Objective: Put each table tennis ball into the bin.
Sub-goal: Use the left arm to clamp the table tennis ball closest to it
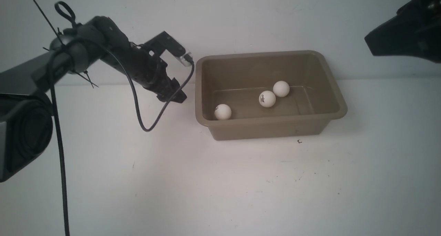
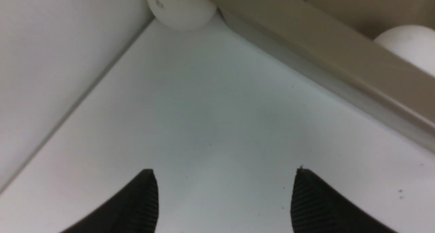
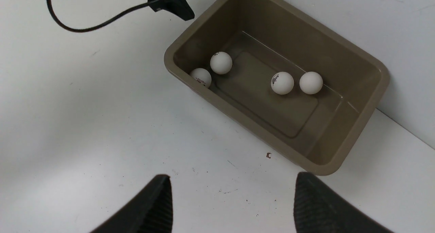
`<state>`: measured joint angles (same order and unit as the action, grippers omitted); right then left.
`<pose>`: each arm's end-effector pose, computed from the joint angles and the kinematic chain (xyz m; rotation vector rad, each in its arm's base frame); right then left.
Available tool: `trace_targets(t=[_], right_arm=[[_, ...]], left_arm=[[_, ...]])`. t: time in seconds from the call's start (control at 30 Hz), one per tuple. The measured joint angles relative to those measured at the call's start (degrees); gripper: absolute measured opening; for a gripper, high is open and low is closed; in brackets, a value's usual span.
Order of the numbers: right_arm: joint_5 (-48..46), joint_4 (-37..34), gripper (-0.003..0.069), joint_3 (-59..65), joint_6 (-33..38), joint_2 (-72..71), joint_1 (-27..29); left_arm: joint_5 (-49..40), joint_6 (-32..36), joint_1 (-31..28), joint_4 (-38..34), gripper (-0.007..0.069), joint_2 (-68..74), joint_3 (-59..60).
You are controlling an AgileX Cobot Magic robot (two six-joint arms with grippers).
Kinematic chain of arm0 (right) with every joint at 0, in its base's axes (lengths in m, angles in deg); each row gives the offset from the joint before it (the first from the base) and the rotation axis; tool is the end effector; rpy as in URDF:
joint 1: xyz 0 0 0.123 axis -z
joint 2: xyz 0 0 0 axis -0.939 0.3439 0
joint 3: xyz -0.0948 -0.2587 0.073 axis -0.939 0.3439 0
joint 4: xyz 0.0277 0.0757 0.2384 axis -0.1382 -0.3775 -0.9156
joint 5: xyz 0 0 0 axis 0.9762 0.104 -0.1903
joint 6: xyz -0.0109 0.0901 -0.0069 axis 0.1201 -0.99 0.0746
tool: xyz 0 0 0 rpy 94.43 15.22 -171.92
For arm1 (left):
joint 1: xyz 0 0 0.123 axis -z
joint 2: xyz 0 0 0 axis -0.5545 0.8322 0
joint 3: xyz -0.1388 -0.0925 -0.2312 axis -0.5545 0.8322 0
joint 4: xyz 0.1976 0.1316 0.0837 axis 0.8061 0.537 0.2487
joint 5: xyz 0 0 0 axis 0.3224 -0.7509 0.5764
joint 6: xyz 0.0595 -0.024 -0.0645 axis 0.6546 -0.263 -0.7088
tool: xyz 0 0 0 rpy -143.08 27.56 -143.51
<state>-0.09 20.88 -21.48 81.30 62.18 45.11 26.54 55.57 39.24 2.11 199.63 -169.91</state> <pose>0.1891 0.0996 0.4622 -0.8805 2.2378 0.2239 0.5154 -0.0907 0.1682 1.0748 2.2749 -0.3795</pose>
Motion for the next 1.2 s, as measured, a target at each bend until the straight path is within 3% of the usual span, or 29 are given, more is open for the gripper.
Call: trace_targets(t=[0.83,1.2], right_arm=[[0.00,0.00,0.0440,0.00,0.00,0.00,0.00],[0.00,0.00,0.0440,0.00,0.00,0.00,0.00]], left_arm=[[4.13,6.55,5.29,-7.63,0.0468,1.56,0.00],[12.11,9.13,5.02,1.73,0.0468,1.56,0.00]])
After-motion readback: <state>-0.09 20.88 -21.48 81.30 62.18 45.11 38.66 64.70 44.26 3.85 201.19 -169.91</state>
